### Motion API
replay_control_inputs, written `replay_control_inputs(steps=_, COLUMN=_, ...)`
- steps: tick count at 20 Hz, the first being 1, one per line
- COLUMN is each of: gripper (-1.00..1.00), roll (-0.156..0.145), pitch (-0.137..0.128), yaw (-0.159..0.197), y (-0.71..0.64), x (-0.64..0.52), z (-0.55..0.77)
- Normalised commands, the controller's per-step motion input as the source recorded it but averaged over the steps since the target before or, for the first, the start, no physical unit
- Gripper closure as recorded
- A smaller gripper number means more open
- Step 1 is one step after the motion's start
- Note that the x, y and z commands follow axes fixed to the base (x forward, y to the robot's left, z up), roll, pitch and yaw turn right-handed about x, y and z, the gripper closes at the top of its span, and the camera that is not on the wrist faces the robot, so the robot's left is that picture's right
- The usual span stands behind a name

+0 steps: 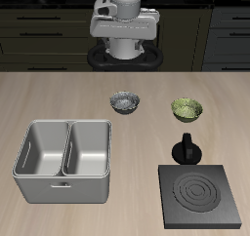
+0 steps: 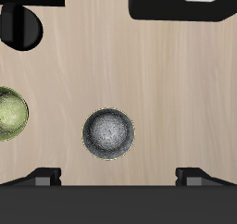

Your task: Place the black bowl on the flat stove and turn on the flat stove

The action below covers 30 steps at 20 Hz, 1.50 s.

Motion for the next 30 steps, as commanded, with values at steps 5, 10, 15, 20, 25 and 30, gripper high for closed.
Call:
replay_control_inputs(steps=5, gripper=-1.00, roll=-0.034, pitch=0.031, yaw=-0.008, y=-0.16, x=0.07, z=-0.24)
replay_control_inputs(steps=10, gripper=-1.00, roll=-0.020, pitch=0.021, yaw=-0.004, y=-0.09, x=0.02, z=-0.23)
replay_control_inputs(steps=15, gripper=-1.00, roll=-0.005, pitch=0.035, yaw=-0.003, y=-0.04, x=0.03, z=-0.34)
replay_control_inputs(steps=20, gripper=-1.00, roll=-0.021, pitch=0.052, yaw=-0.019, y=-0.05, x=0.01, z=-0.43)
replay_control_inputs(steps=25, gripper=-1.00, roll=-0.007, pitch=0.030, yaw=-0.010, y=-0.02, x=-0.04, z=-0.32)
replay_control_inputs(steps=30, gripper=-1.00, roll=0.009, pitch=0.022, yaw=0.006, y=0.06, x=-0.03, z=-0.31)
